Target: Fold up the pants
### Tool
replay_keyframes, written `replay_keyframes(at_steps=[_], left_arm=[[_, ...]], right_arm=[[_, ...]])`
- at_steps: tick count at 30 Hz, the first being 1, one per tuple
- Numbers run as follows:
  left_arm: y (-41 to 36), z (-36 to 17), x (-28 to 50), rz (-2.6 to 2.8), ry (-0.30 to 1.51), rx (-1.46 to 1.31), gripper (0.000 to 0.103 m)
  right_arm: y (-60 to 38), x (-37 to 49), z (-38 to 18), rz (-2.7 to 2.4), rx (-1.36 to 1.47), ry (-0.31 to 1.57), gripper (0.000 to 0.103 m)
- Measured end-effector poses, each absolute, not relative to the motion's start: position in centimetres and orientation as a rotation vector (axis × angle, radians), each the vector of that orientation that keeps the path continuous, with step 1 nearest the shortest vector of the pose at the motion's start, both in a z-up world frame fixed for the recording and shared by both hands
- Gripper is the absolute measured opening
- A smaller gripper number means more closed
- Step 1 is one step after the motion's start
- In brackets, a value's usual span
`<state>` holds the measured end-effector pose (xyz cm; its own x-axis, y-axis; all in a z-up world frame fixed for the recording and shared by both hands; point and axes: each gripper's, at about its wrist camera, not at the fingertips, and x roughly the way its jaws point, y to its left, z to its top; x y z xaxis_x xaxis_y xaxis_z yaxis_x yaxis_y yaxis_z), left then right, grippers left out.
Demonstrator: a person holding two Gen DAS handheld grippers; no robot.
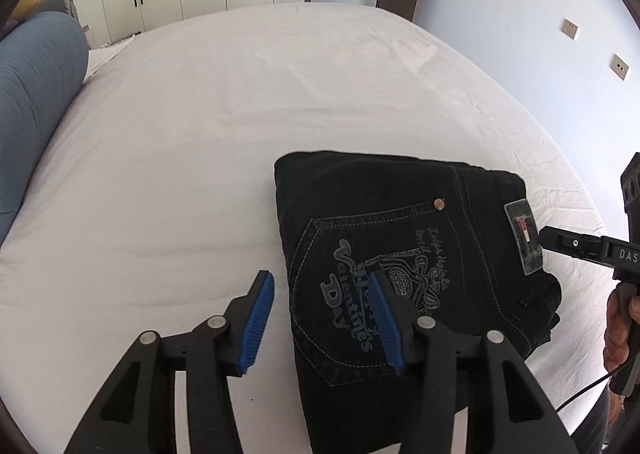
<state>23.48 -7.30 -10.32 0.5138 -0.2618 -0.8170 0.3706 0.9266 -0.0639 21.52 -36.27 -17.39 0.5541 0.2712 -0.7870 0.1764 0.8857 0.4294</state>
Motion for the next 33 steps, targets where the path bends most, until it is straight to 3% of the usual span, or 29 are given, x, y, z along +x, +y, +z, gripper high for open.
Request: replay_keyframes(at_steps=[4, 9, 12, 14, 20, 23, 33], left_arm=[[-7.1, -6.9, 21.4, -0.347, 0.852, 0.131, 0.074], [-6.2, -1.7, 16.9, -0.237, 0.649, 0.156, 0.103], [-5.7, 1.6, 14.3, -0.170, 0.496, 0.177, 0.103], [-4.8, 3.4, 11.5, -0.139, 0.411, 0.178, 0.103], [-2.1, 9.0, 4.9, -0.154, 0.277, 0.043, 0.103], [-0.8, 10.9, 2.8, -0.206, 0.225, -0.016, 0.103], [-0.9, 14.8, -0.6, -0.188, 0.299, 0.122, 0.103]], right_arm=[[-33.2, 18.7, -13.7, 0.033, 0.427, 0.920, 0.050], [-29.1, 14.1, -8.7, -0.006, 0.291, 0.798, 0.050], [-27.1, 10.7, -5.4, -0.040, 0.218, 0.696, 0.055], [-25.8, 8.1, -3.0, -0.070, 0.168, 0.602, 0.072], [-22.2, 0.0, 3.6, -0.152, 0.008, 0.230, 0.103], [-20.8, -3.4, 6.3, -0.179, -0.057, 0.104, 0.103], [-17.9, -9.8, 10.6, -0.127, -0.067, 0.146, 0.103]])
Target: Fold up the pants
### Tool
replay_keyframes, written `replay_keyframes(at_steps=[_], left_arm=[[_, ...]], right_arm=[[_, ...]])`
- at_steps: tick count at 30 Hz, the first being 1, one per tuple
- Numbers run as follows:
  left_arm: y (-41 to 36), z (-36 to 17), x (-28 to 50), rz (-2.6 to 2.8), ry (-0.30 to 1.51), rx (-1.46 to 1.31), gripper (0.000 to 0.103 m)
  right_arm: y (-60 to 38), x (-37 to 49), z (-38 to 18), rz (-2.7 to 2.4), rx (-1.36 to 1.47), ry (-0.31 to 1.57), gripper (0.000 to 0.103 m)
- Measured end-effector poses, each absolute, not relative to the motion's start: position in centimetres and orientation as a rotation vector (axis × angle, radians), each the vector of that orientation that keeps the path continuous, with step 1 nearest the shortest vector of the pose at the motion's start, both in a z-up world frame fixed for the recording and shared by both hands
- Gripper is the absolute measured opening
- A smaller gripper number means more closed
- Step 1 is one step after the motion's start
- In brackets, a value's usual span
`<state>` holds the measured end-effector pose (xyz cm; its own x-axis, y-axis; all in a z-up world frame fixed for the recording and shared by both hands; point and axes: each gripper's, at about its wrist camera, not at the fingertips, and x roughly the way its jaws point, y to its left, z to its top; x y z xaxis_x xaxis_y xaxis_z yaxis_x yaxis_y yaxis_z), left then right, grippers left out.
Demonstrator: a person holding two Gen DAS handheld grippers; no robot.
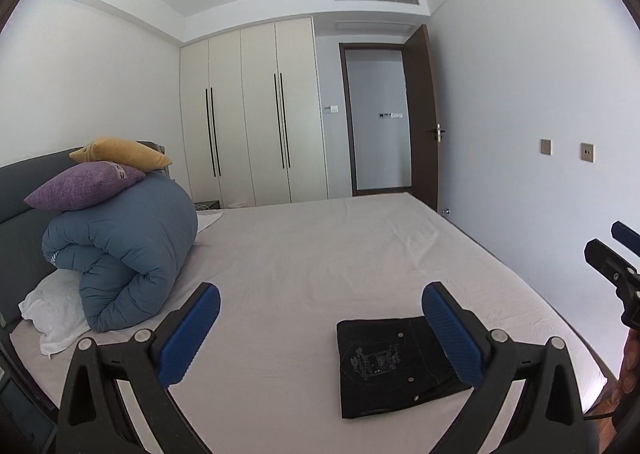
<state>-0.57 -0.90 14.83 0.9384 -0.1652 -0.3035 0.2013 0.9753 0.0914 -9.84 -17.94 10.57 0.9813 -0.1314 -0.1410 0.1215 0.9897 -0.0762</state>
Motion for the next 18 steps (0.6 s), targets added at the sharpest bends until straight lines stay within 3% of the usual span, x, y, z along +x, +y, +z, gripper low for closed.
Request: replay_keyframes(at_steps=[4, 8, 18], left_arm=[[-1.3, 14.4, -0.6, -0.171, 0.341, 0.142, 0.103], [-1.3, 12.2, 1.1, -0.188, 0.501, 0.054, 0.103], [-3.2, 6.7, 1.9, -0.176, 0.661, 0.039, 0.103]], right_arm=[[-16.7, -10.9, 11.3, -0.127, -0.082, 0.243, 0.103], [-16.9, -9.6, 10.3, -0.155, -0.033, 0.386, 0.103], [-16.3, -8.3, 7.0, -0.174, 0.025, 0.482, 0.103]])
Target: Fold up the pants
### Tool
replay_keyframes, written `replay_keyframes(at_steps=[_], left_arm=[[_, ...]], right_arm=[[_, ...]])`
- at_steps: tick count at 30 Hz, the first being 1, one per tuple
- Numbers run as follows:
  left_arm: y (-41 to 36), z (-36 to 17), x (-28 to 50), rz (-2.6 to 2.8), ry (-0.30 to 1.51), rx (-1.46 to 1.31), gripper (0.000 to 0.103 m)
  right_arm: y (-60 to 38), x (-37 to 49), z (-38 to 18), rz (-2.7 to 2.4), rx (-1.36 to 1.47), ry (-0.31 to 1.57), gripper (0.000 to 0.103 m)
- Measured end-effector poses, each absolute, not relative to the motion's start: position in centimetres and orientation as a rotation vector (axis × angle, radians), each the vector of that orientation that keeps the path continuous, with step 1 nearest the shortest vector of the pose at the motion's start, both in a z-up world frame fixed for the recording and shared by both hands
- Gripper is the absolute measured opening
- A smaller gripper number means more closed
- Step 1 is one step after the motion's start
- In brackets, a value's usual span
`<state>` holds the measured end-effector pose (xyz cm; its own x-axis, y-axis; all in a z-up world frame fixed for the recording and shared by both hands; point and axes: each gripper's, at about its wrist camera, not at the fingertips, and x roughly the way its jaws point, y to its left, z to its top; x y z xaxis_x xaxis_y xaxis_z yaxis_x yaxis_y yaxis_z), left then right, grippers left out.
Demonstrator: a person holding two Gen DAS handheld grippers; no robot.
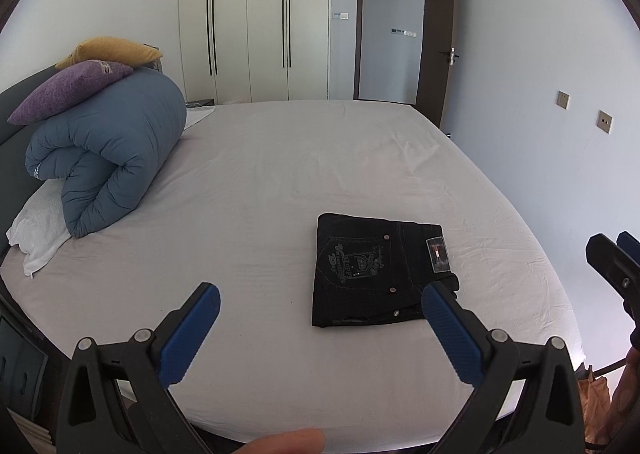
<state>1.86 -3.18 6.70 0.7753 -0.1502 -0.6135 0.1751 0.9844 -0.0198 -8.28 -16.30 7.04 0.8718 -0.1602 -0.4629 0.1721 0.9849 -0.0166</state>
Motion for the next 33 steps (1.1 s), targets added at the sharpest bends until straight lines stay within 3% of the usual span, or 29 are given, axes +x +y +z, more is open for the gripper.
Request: replay_keyframes(at_steps=[16, 33], left_arm=[[-2.8, 3.6, 3.6, -0.138, 0.766, 0.030, 0.103], [-2.9, 2.4, 4.0, -0.152, 0.802, 0.030, 0.103]], right_arm=[[-18.9, -4.3, 1.7, -0.264, 0.114, 0.676, 0.103], [-18.2, -3.2, 0.5, -0.251, 0.098, 0.710, 0.103]])
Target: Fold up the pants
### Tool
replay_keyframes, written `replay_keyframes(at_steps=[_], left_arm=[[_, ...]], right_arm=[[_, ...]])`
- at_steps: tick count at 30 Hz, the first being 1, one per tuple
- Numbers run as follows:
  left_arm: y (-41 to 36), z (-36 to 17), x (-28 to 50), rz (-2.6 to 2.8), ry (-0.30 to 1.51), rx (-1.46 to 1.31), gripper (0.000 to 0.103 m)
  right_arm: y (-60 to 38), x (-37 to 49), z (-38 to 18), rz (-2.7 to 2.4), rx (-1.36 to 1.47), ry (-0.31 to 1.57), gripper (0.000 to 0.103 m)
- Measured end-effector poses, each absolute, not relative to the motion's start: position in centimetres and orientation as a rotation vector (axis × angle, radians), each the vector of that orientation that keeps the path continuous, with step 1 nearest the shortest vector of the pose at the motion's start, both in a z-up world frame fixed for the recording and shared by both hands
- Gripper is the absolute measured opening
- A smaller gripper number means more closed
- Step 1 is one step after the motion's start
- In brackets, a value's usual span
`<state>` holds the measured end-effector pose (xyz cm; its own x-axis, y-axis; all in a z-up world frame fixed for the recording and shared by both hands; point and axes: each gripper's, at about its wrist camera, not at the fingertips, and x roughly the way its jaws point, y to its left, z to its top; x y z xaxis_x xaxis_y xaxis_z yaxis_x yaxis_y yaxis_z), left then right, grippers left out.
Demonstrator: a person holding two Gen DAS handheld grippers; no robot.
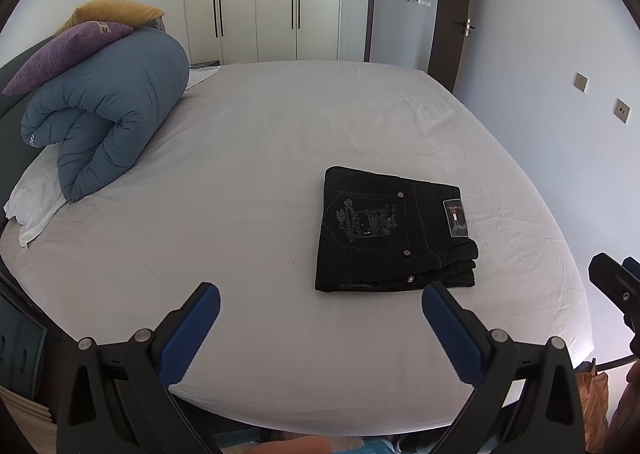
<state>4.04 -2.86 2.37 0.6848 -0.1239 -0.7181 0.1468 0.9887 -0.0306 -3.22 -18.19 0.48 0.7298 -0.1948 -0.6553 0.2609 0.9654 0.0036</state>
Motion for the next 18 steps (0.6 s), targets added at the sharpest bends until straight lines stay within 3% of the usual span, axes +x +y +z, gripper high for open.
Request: replay_keyframes(at_steps=[18], left_arm=[[-2.87, 1.83, 4.11, -0.159, 0.819, 0.028, 0.103]], right_arm=[[-17.87, -2.99, -0.28, -0.248, 0.102, 0.723, 0.103]])
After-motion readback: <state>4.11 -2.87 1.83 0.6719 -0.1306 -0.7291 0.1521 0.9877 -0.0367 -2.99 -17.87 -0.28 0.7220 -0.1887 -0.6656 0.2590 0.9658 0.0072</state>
